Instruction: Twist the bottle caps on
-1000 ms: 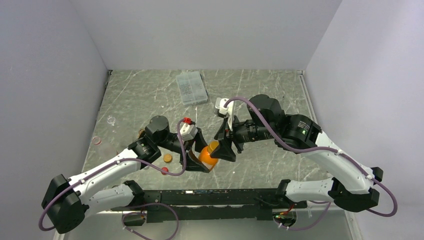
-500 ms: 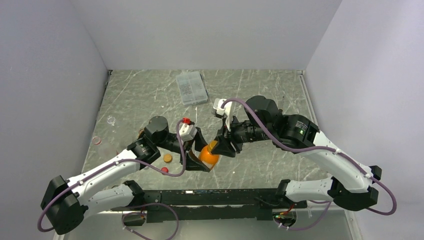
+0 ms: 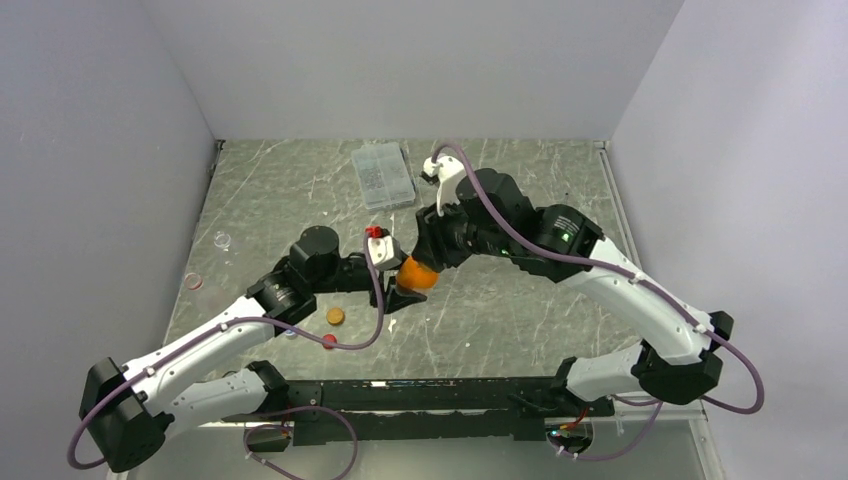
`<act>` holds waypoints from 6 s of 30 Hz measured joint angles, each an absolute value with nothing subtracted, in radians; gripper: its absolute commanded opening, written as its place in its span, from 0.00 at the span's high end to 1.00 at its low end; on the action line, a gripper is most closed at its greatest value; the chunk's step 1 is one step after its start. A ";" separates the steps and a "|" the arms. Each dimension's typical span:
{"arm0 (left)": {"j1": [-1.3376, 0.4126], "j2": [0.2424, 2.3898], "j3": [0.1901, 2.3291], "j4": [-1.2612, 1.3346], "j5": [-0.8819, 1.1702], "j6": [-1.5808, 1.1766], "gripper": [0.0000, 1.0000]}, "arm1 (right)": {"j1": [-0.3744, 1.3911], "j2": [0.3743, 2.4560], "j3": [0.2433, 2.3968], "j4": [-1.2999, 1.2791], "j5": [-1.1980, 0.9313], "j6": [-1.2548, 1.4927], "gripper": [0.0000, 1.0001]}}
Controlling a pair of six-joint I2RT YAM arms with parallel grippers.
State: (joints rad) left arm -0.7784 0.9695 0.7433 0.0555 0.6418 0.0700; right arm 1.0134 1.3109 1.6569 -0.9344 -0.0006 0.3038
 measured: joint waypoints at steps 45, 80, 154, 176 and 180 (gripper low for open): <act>-0.775 1.071 0.739 0.280 0.418 0.042 0.02 | 0.980 1.387 1.722 -0.968 0.273 0.525 0.90; -0.638 1.028 1.068 -0.527 -0.239 -0.270 0.01 | 0.505 1.691 1.323 -0.363 0.376 0.282 0.83; -0.211 1.158 0.859 -0.648 -0.431 -0.633 0.37 | 0.673 1.290 1.193 -0.478 0.260 0.398 0.05; -0.226 1.221 0.888 -0.592 -0.221 -0.545 0.79 | 0.739 1.287 1.181 -0.486 0.280 0.405 0.05; -0.386 1.271 0.975 -0.605 -0.211 -0.512 0.81 | 0.740 1.285 1.180 -0.488 0.281 0.405 0.05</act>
State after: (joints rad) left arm -0.3862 1.2713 0.9752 -0.6052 -0.2111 -0.5117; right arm 0.7403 1.2846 1.1797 -0.4885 0.2810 0.4049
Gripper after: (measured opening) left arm 0.462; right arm 0.953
